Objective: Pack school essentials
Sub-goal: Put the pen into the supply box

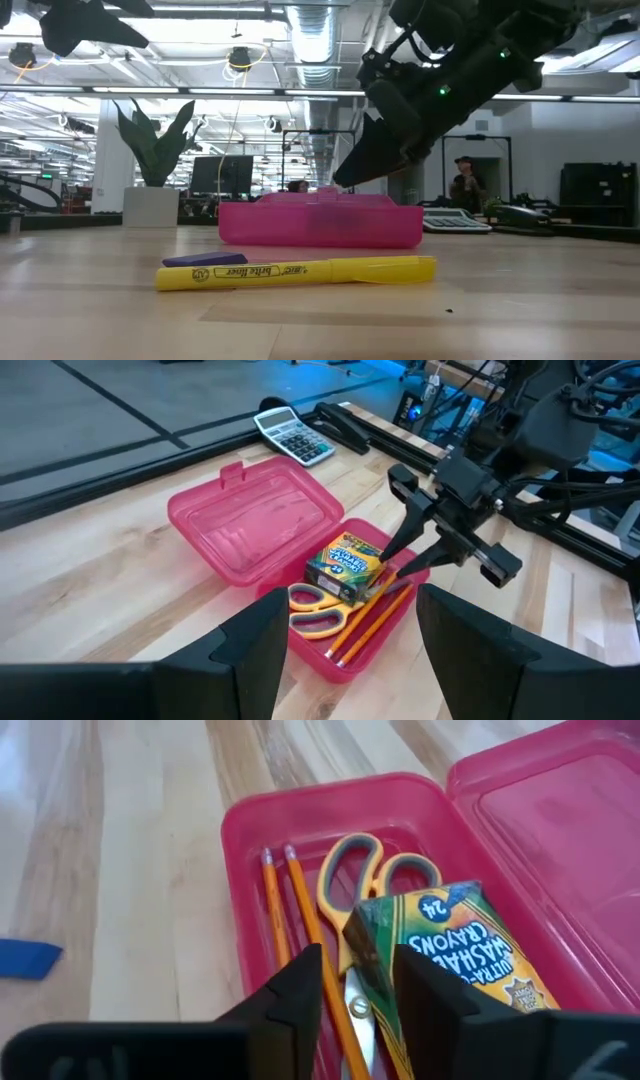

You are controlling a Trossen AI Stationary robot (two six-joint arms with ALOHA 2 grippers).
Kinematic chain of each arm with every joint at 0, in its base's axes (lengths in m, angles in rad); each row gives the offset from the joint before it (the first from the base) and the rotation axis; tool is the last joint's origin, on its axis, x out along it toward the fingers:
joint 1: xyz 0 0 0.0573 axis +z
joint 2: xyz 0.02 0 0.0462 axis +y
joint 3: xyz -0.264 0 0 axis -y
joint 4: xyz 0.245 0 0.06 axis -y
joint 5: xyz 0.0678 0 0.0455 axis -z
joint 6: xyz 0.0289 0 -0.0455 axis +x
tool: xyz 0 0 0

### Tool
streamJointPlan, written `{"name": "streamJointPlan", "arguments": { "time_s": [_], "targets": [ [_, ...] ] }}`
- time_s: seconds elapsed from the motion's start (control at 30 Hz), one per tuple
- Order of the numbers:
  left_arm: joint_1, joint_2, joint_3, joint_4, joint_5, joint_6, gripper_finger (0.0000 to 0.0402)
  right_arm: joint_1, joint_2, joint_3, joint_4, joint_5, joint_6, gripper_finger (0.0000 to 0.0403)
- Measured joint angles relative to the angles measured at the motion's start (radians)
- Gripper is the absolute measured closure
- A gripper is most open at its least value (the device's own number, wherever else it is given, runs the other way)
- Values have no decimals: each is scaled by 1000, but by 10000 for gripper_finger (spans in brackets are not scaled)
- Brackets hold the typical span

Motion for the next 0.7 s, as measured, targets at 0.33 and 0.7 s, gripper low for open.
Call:
{"name": "streamJointPlan", "arguments": {
  "time_s": [0.33, 0.7],
  "targets": [
    [0, 0, 0, -1, 7, 11, 193, 65, -139, 64, 10, -283, 191, 228],
    [0, 0, 0, -4, 27, 14, 193, 264, -73, 88, 13, -288, 180, 226]
  ]
}}
